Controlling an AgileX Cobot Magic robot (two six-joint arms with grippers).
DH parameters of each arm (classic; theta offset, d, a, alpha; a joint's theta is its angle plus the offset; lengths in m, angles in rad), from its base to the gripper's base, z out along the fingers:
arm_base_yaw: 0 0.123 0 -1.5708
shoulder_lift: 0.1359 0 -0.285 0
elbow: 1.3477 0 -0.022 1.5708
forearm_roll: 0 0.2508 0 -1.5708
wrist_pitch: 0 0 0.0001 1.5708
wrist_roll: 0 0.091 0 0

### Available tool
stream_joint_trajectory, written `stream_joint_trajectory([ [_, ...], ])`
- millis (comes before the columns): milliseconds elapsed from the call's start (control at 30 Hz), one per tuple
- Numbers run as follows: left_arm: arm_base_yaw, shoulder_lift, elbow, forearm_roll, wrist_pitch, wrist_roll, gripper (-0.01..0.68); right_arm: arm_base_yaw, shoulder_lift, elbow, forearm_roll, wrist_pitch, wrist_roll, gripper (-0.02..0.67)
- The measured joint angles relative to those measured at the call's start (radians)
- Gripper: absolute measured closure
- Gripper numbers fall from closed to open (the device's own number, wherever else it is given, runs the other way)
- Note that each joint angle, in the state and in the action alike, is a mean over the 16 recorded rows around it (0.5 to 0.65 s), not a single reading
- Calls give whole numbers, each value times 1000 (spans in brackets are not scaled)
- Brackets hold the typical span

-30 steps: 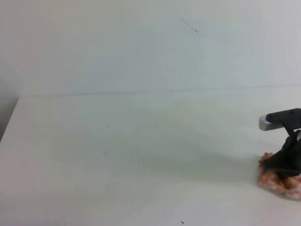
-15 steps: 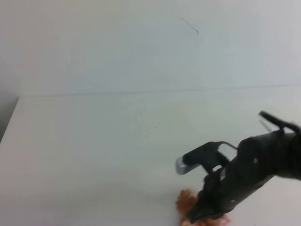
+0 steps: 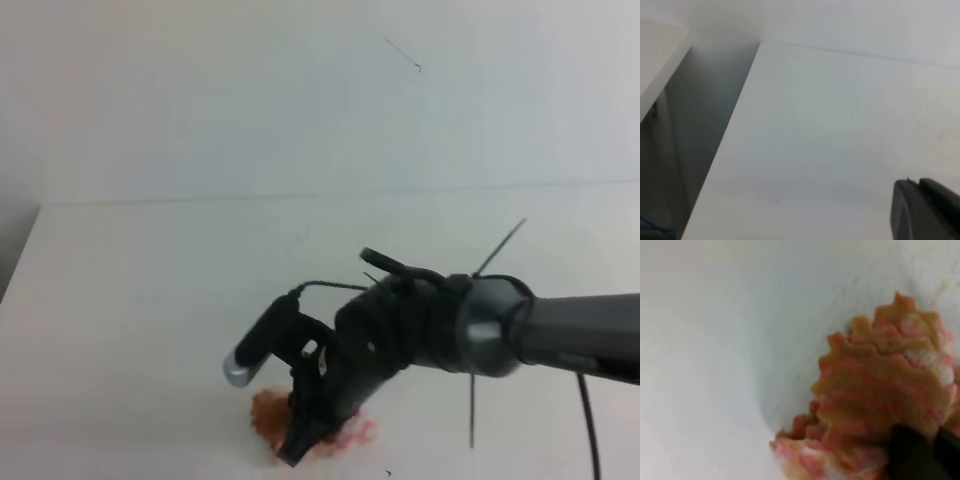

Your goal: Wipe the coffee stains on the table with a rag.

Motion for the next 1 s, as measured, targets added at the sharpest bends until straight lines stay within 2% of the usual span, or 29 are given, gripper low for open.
stream_joint_trajectory([
  [233,0,0,-3,0,0,0,675,-67,150,-292,-206,108,91,630],
  [433,0,2,5,0,0,0,675,-190,215,-460,-283,192,201,634],
  [567,0,2,0,0,0,0,675,-268,233,-510,-270,236,241,630],
  [733,0,2,-5,0,0,0,675,-323,237,-527,-201,275,231,636],
  [867,0,2,-11,0,0,0,675,-310,245,-527,-106,301,172,638],
  [1000,0,2,-16,0,0,0,675,-249,257,-527,-16,316,99,636],
])
